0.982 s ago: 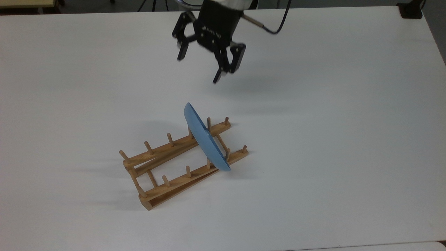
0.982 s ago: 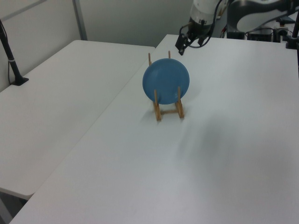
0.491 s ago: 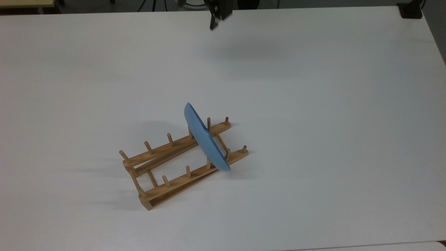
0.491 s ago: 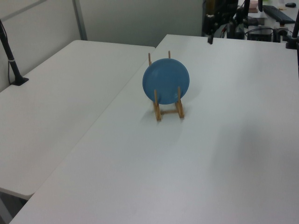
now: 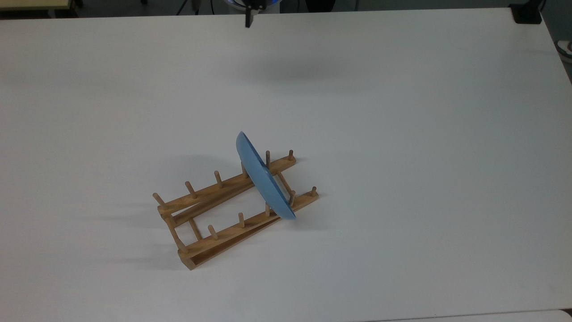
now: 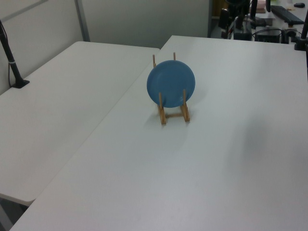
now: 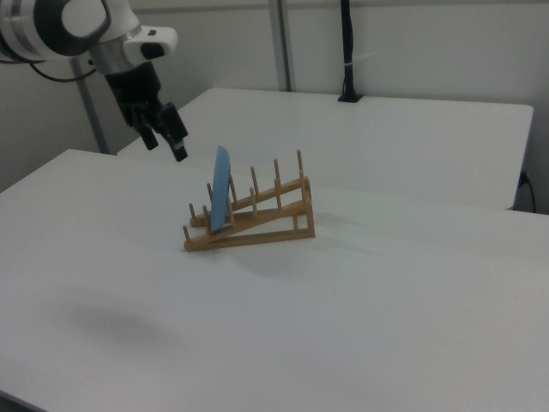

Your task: Place plate in plate rack

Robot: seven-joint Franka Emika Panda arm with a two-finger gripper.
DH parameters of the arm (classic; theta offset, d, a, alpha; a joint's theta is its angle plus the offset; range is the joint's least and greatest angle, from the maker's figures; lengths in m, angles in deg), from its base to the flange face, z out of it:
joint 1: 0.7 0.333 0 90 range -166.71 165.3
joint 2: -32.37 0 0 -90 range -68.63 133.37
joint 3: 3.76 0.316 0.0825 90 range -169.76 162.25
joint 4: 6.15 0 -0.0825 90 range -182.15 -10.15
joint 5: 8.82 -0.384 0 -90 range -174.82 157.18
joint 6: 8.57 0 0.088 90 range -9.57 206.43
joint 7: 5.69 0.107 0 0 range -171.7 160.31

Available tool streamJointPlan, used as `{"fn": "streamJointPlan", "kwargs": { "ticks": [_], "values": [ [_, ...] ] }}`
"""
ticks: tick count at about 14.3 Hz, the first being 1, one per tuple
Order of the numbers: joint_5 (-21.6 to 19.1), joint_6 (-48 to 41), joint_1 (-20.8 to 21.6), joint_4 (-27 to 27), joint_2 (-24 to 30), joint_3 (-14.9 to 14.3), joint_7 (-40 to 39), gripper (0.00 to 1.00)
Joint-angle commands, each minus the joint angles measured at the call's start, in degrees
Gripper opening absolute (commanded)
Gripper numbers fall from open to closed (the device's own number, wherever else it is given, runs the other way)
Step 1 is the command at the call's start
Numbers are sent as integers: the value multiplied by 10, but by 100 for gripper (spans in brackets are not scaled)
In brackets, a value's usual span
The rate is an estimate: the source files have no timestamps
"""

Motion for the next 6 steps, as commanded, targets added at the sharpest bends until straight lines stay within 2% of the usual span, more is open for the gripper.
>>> {"fn": "streamJointPlan", "kwargs": {
  "ticks": [1, 6],
  "values": [
    [-16, 24, 7, -4, -3, -21, -104, 100],
    [-28, 20, 4, -5, -3, -22, -119, 100]
  ]
}}
